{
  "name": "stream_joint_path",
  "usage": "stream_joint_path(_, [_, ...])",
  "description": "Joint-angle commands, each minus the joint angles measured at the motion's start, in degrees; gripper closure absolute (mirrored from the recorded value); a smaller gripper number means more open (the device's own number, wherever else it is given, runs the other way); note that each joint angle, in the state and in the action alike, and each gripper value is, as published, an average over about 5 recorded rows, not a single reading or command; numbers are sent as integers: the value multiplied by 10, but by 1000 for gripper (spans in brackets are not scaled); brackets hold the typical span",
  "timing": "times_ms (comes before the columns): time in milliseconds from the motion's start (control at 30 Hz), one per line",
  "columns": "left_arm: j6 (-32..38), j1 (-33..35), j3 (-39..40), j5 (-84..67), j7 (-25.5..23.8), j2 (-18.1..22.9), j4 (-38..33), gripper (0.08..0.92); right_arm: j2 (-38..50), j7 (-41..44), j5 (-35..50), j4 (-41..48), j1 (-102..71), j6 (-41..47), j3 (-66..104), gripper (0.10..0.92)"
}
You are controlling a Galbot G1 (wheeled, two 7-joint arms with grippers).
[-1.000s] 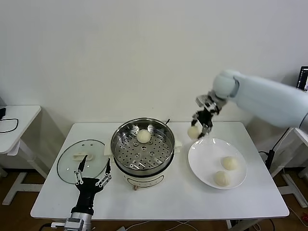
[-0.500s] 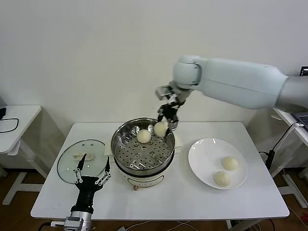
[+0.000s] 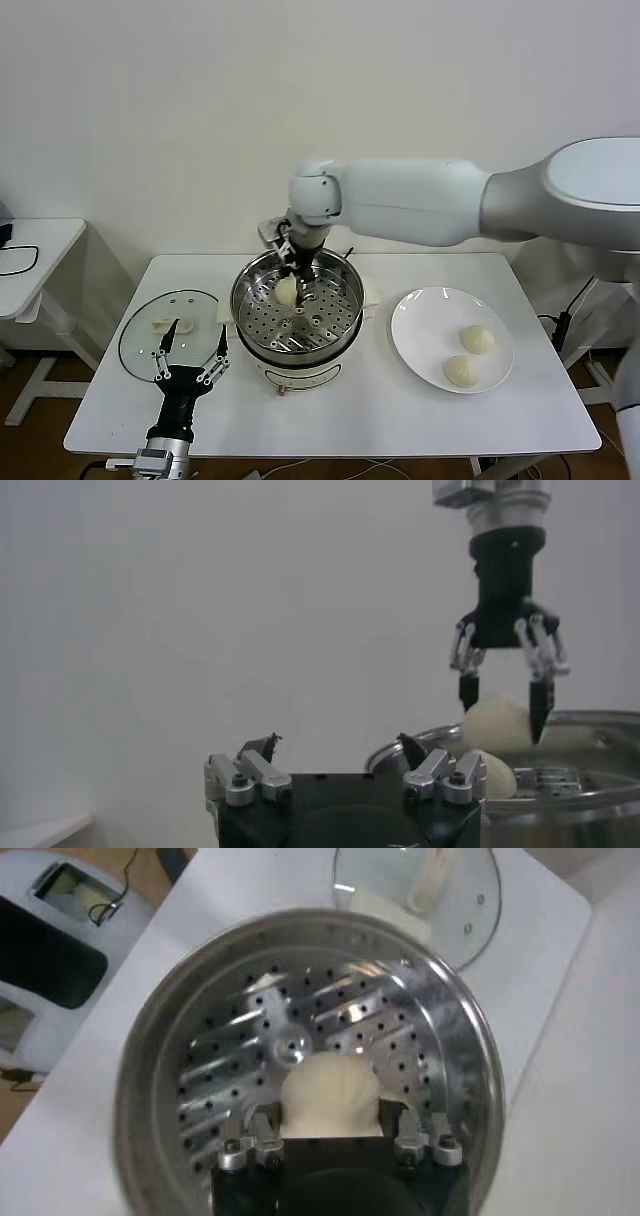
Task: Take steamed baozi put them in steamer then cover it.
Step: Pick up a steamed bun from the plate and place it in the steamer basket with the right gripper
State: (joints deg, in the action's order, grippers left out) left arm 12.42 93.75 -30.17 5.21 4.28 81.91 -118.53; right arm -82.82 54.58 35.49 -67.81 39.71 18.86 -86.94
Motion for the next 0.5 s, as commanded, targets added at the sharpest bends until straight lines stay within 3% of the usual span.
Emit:
stream_joint_path(33, [1,-1,0,0,0,-1,4,177,-51,-32,0,44,-44,13,-8,366])
stream_joint_path(500, [2,-3,0,0,1,-3,10,177,-62,-33,-9,64,-68,9,-4,334])
